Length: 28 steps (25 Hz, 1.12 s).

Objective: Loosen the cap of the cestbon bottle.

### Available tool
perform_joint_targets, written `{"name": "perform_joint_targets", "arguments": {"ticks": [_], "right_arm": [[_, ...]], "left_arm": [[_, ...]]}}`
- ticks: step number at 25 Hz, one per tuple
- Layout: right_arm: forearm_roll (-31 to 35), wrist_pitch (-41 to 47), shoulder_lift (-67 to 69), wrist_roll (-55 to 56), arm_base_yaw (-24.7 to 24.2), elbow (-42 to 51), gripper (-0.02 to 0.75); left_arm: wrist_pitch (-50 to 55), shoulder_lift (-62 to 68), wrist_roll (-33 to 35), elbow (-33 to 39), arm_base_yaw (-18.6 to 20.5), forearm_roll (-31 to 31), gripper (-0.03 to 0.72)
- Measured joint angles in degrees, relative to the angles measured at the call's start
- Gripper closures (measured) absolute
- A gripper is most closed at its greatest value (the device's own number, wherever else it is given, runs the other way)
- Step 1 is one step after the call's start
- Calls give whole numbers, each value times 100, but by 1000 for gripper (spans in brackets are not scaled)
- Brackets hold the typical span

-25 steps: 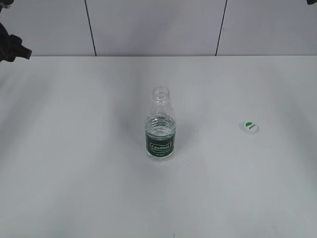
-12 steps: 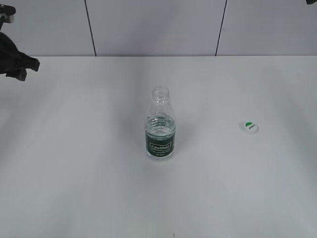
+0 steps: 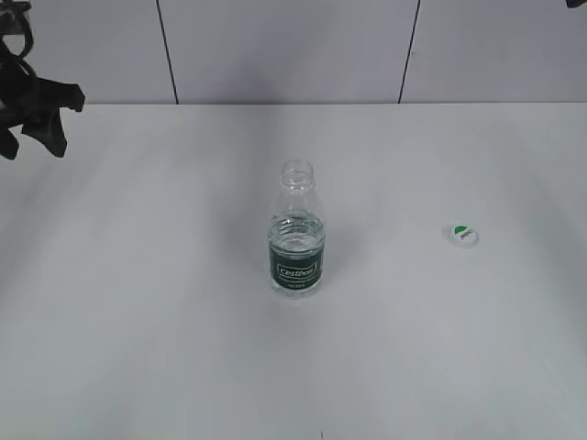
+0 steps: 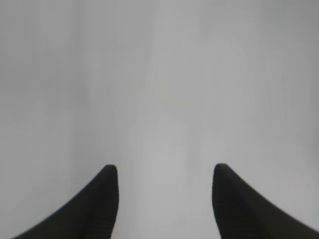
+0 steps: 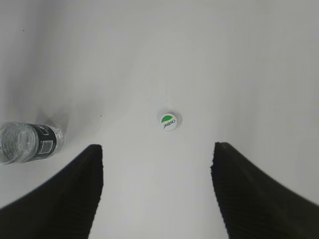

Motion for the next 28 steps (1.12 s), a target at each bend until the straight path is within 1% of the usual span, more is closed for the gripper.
{"name": "perform_joint_targets", "arguments": {"ticks": [2, 6, 8, 11, 14, 19, 22, 28], "right_arm": [[0, 0, 0, 21, 0, 0, 220], [-26, 0, -67, 53, 0, 4, 220], [-121, -6, -169, 58, 0, 63, 220], [-346, -6, -388, 90, 0, 324, 220], [-423, 0, -624, 97, 0, 703, 220], [-435, 5, -1082, 102, 0, 1276, 220], [-435, 5, -1413, 103, 0, 1526, 220], [-440, 0, -2090, 122, 0, 1999, 220]], "left_arm": [[283, -4, 5, -33, -4, 29, 305], [886, -10, 10, -44, -125, 628, 305], [1167, -31, 16, -44, -231, 704, 304], [1485, -81, 93, -44, -361, 430, 302], [1631, -158, 132, -44, -417, 172, 302], [1557, -624, 120, -12, -417, 70, 302], [1287, -1014, 113, 280, -417, -74, 302], [1098, -1995, 113, 1251, -417, -106, 302]]}}
